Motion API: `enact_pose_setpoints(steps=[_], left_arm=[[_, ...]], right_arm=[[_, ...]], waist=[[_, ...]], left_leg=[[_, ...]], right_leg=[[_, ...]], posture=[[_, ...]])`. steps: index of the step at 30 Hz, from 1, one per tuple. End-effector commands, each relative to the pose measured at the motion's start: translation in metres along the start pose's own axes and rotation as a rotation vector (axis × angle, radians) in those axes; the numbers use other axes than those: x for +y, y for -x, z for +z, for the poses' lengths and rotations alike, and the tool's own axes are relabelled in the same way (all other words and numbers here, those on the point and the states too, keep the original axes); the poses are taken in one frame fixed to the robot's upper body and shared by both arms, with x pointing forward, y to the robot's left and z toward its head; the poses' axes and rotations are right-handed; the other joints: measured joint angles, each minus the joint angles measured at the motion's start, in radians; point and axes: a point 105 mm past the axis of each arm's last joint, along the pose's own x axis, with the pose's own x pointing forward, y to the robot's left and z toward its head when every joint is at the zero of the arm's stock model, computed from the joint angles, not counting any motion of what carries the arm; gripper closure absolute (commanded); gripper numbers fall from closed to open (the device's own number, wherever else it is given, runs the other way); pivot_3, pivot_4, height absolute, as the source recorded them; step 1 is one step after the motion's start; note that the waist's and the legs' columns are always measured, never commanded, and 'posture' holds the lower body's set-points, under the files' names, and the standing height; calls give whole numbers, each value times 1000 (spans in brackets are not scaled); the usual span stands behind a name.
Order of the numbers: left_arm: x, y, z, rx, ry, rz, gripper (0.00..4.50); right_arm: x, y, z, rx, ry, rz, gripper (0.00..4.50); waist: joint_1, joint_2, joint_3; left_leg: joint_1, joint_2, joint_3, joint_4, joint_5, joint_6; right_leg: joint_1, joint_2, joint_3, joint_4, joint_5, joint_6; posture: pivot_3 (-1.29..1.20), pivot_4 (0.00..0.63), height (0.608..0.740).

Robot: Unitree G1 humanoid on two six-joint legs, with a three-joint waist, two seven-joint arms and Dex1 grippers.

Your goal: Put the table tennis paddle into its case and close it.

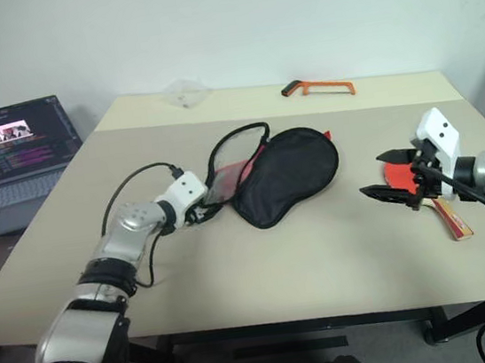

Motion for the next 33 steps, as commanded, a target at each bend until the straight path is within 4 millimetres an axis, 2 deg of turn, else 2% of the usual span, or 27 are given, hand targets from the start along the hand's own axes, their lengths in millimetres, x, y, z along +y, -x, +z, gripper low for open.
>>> enact_pose_setpoints(steps=[1,6,7,11,18,22,27,30,33], left_arm=[[-1,-6,21,-53,-6,7,2413],[-9,-11,36,-106,6,7,4246],[-11,-12,40,-116,6,5,4472],[-18,-13,48,-145,4,-5,4472],[-33,-13,61,-158,-122,-61,4472],[-54,-11,71,-109,-329,-156,4472],[-68,-12,64,-4,-523,-214,4472],[-62,-13,57,77,-626,-191,4472],[-39,-11,49,177,-711,-105,4472]], right_arm=[[1,4,14,-45,35,-17,0],[1,4,14,-49,34,-20,0],[1,4,15,-50,35,-21,0],[2,3,15,-53,36,-21,0],[1,1,17,-57,41,-18,0],[0,0,19,-61,43,-17,0],[1,-1,19,-64,41,-15,0],[1,-2,19,-68,40,-14,0],[1,-2,19,-69,40,-14,0]], waist=[[1,0,0],[2,0,0],[2,0,0],[3,0,0],[3,0,0],[4,0,0],[3,0,0],[3,0,0],[2,0,0]], left_leg=[[0,0,0,0,0,0],[-2,0,0,0,0,0],[-3,0,0,0,0,0],[-4,0,-1,0,0,0],[-4,0,-1,0,0,0],[-4,0,-1,0,0,0],[-4,0,-1,0,0,0],[-4,0,-1,0,0,1],[-4,0,-1,0,0,1]], right_leg=[[0,0,0,0,0,0],[-1,0,0,0,1,-1],[-2,0,0,-1,1,-1],[-2,0,0,-1,1,-1],[-2,0,-1,-1,1,-1],[-2,0,-1,-1,1,-1],[-2,0,-1,-2,1,-1],[-2,0,0,-1,1,-1],[-2,0,0,-1,1,-1]], posture=[[0,150,740],[0,150,740],[0,150,740],[0,150,740],[0,150,740],[0,150,740],[0,150,740],[0,150,740],[0,150,740]])
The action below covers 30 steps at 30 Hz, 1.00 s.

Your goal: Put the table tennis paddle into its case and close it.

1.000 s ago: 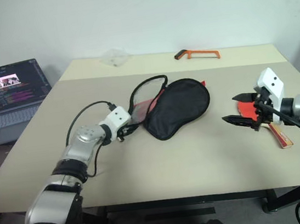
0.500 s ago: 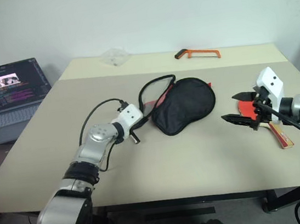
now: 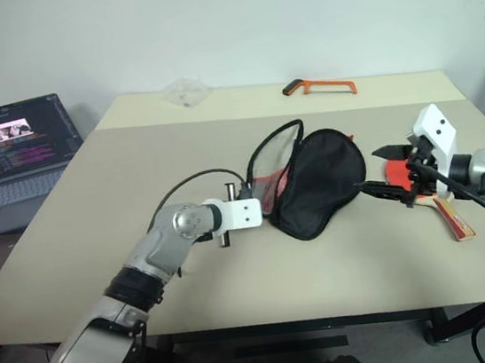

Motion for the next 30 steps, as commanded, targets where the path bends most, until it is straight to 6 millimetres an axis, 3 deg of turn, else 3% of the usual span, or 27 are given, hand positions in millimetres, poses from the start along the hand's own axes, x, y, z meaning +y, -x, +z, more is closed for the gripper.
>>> enact_pose_setpoints(steps=[1,8,11,18,30], left_arm=[[22,10,-31,172,-95,72,4472],[40,23,-66,289,-91,138,4472],[45,25,-72,298,-98,154,4472],[36,1,-29,158,-153,123,4472],[23,-16,41,-36,-144,82,4472]], right_arm=[[0,2,11,-30,29,0,0],[0,2,13,-39,34,-6,0],[1,3,13,-40,34,-6,0],[1,3,14,-42,36,-11,0],[0,3,16,-52,41,-12,0]], waist=[[-2,0,0],[-8,0,0],[-8,0,0],[8,0,0],[10,0,0]], left_leg=[[0,0,0,0,0,0],[-1,0,0,0,0,0],[-4,0,0,0,0,0],[-8,0,0,1,0,0],[-9,0,-1,2,0,0]], right_leg=[[0,0,0,0,0,0],[-1,0,0,0,0,0],[-4,0,0,0,0,0],[-7,0,-1,0,0,0],[-7,0,-1,0,1,0]], posture=[[0,150,740],[0,150,740],[0,150,740],[0,150,740],[0,150,740]])
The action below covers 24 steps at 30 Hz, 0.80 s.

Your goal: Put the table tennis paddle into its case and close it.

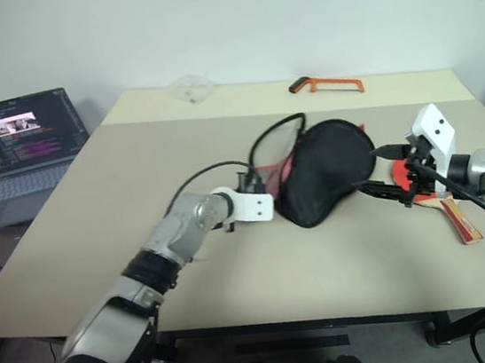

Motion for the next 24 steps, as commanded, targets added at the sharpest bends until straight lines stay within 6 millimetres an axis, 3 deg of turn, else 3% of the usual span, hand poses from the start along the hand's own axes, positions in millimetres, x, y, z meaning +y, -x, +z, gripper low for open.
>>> enact_pose_setpoints(steps=[1,6,11,17,24], left_arm=[[8,2,17,-40,-17,15,4472],[4,-2,36,-79,-39,-15,4472],[-6,-3,28,-35,-134,-86,4472],[15,-12,35,-22,-257,-56,4472],[29,-11,28,-5,-168,10,4472]], right_arm=[[-1,4,15,-48,35,-10,0],[-2,3,18,-58,36,-11,0],[-4,5,25,-90,31,-11,0],[-6,0,35,-137,26,4,0],[-5,0,33,-138,16,6,0]], waist=[[-4,0,0],[-4,1,0],[-4,1,0],[-3,1,0],[-3,1,0]], left_leg=[[0,0,0,0,0,0],[0,0,0,0,0,0],[0,0,0,0,0,0],[0,0,0,1,1,1],[0,-1,0,0,1,1]], right_leg=[[0,0,0,0,0,0],[0,0,0,1,0,0],[0,0,0,0,0,0],[0,0,0,1,1,1],[0,0,1,0,1,2]], posture=[[0,150,740],[0,150,740],[0,150,740],[0,150,740],[0,150,740]])
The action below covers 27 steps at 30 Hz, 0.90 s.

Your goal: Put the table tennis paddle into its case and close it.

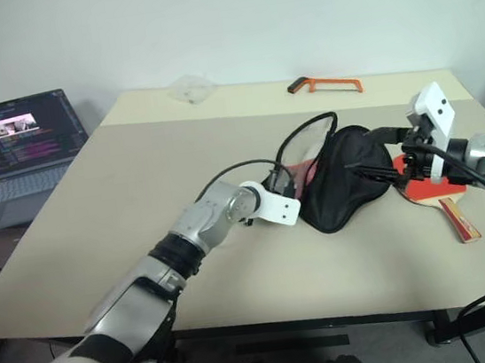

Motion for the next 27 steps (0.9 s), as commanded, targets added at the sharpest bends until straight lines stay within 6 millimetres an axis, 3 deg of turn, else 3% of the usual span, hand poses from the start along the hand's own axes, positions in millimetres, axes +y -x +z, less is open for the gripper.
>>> enact_pose_setpoints(steps=[1,2,5,10,13,16,20,23,27], left_arm=[[17,9,4,-35,48,63,4472],[14,11,4,-46,66,55,4472],[5,18,2,-59,107,20,3781],[-3,26,-5,-37,103,21,2061],[1,36,-10,-30,126,52,1002],[6,59,-14,-72,229,62,1002],[12,102,-16,-204,455,44,1002],[3,136,-28,-289,629,-29,1002],[-20,153,-63,-209,722,-69,1002]], right_arm=[[0,3,9,-32,23,-9,0],[0,3,8,-31,19,-10,0],[0,3,6,-27,11,-12,0],[-2,0,1,-20,-32,-26,0],[-12,-6,-6,-17,-154,-129,0],[-24,-16,-27,27,-351,-300,0],[-25,-17,-54,75,-582,-445,0],[-26,-16,-79,102,-766,-571,0],[-10,-20,-95,131,-900,-580,0]], waist=[[0,0,0],[0,0,0],[0,0,0],[-1,0,0],[-3,0,0],[-12,1,0],[-8,1,0],[-10,1,0],[-21,3,-2]], left_leg=[[-1,0,0,0,0,0],[-1,0,0,0,0,0],[-1,0,0,0,0,0],[0,0,0,0,0,0],[0,1,0,0,0,0],[0,2,0,0,0,0],[-1,1,1,1,1,0],[0,2,-1,1,1,0],[1,2,-1,0,1,1]], right_leg=[[-1,0,0,0,0,0],[-1,0,0,0,0,0],[-1,0,0,0,0,0],[-1,0,0,1,0,-1],[-1,0,0,1,1,-1],[-2,1,1,3,1,-2],[-6,0,1,12,0,-3],[-7,1,0,16,-1,-6],[-7,1,0,17,-1,-6]], posture=[[0,150,740],[0,150,740],[0,150,740],[0,150,740],[0,150,740],[0,150,740],[0,150,740],[0,150,740],[0,150,740]])
